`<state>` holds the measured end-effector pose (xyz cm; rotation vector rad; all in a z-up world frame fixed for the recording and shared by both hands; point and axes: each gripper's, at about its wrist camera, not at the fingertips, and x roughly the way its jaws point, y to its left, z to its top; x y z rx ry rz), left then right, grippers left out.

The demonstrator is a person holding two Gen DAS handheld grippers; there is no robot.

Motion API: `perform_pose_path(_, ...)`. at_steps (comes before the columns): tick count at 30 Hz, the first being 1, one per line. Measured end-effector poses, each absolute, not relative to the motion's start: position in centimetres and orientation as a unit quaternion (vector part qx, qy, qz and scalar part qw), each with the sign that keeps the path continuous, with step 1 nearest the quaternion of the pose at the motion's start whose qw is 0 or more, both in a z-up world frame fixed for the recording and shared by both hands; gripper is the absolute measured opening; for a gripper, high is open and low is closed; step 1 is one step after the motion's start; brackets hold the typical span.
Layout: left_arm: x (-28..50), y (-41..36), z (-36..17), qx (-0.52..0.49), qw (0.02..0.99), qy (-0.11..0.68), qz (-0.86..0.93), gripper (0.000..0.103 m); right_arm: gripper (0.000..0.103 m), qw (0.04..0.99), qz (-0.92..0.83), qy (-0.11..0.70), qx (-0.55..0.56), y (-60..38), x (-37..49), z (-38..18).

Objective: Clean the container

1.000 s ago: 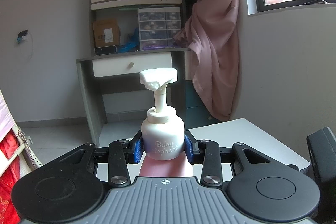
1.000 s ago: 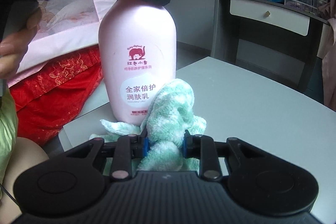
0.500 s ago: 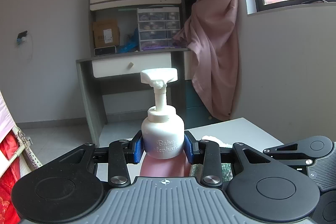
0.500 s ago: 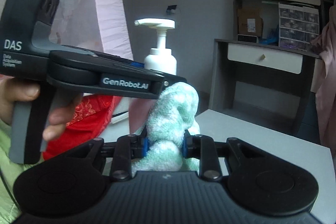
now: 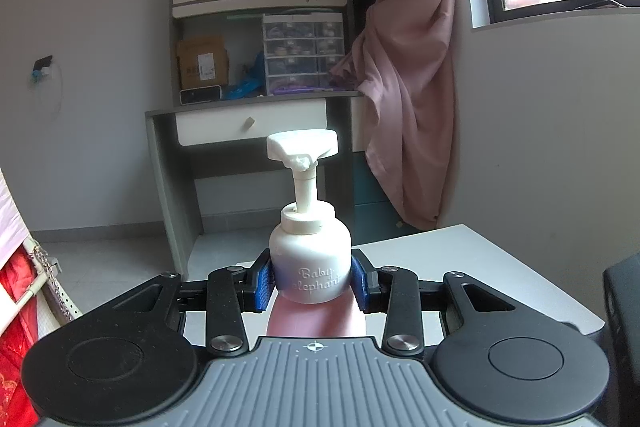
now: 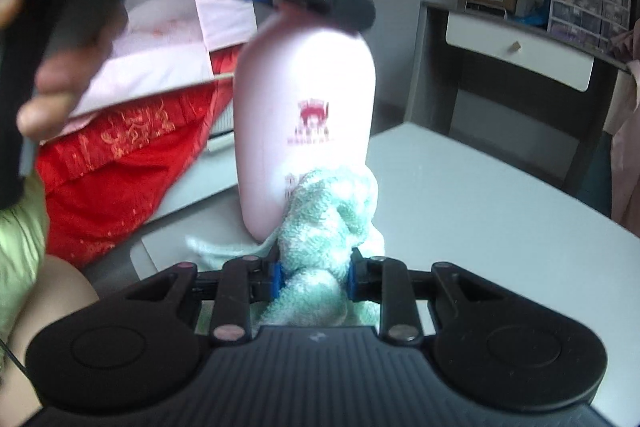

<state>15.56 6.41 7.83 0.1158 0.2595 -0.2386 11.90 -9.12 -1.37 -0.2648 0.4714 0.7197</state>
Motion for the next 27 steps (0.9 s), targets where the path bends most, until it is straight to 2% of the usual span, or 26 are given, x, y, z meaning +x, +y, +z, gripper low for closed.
perform_pose_path(5, 15.2, 6.2, 7.8, 0.059, 0.983, 0.129, -0.118, 0.039, 0.027, 0.901, 0.351, 0.22, -0.129, -9.0, 11.1, -1.2)
perform_pose_path(19, 15.4, 6.5, 7.9, 0.057, 0.983, 0.129, -0.118, 0.039, 0.027, 0.92, 0.359, 0.126, -0.098, -9.4, 8.2, 3.0)
perform_pose_path(27, 15.4, 6.2, 8.0, 0.058, 0.983, 0.13, -0.117, 0.039, 0.027, 0.915, 0.364, 0.142, -0.105, -9.0, 8.7, 2.3)
